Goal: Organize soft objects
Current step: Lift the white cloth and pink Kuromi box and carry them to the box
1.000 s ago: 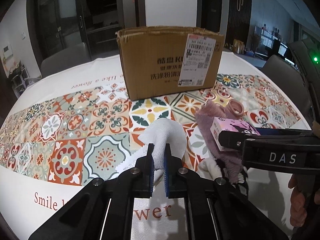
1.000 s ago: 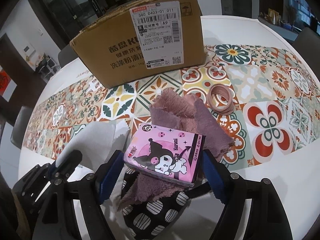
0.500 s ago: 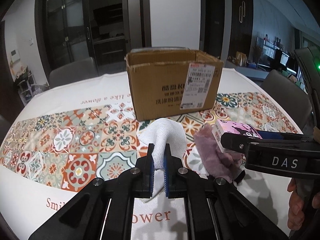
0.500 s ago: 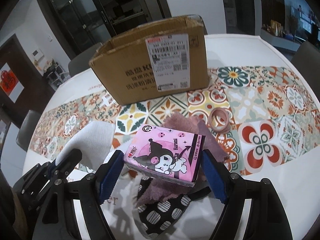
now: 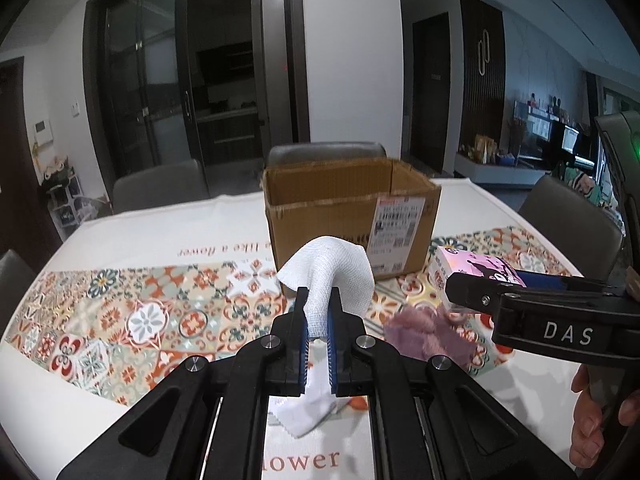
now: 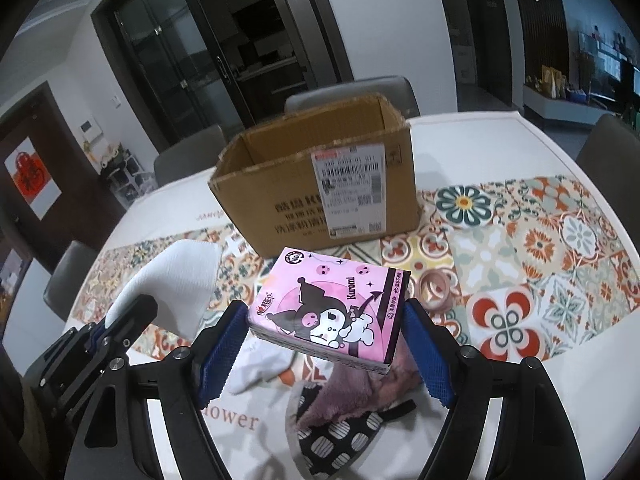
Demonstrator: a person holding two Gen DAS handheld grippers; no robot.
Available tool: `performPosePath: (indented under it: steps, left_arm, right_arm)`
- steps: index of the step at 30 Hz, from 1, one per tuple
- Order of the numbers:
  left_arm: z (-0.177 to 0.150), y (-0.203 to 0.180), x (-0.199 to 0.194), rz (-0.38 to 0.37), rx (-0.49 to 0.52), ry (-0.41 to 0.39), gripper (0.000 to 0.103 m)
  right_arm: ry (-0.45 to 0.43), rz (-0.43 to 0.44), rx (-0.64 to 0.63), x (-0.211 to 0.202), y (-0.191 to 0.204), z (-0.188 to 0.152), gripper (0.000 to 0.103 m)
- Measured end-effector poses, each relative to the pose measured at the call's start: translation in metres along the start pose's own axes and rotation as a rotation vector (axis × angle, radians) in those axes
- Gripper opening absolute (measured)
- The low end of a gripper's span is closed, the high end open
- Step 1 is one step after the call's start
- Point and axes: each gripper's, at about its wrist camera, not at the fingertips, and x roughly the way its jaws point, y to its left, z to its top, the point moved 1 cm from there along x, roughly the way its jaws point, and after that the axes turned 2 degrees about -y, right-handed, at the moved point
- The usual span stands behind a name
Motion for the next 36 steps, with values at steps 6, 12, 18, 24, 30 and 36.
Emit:
performPosePath:
  steps: [6, 12, 18, 24, 30, 36]
  left_arm:
    - [0.021, -0.002, -0.008, 0.004, 0.003, -0.059, 0.009]
    - [0.042, -0.003, -0.013, 0.013, 0.012, -0.118, 0.009]
    - [0.062, -0.002, -0.016, 0.016, 0.008, -0.165, 0.009]
    - [0.079, -0.001, -0.013, 0.024, 0.007, -0.197, 0.009]
    - [0.093, 0.003, -0.007, 0.035, 0.009, -0.227, 0.009]
    - [0.104, 0.007, 0.003, 0.042, 0.009, -0.244, 0.009]
  right_arm:
    - [-0.057, 0.013, -0.009, -0.015, 0.003, 0.016, 0.079]
    - [-0.113, 0.026, -0.028, -0.027, 0.008, 0.034, 0.079]
    - [-0.171, 0.038, -0.047, -0.037, 0.012, 0.053, 0.079]
    - [-0.217, 0.052, -0.064, -0.043, 0.016, 0.069, 0.079]
    - [-0.256, 0.062, -0.084, -0.043, 0.022, 0.087, 0.079]
    - [-0.284, 0.069, -0.102, -0.038, 0.026, 0.105, 0.079]
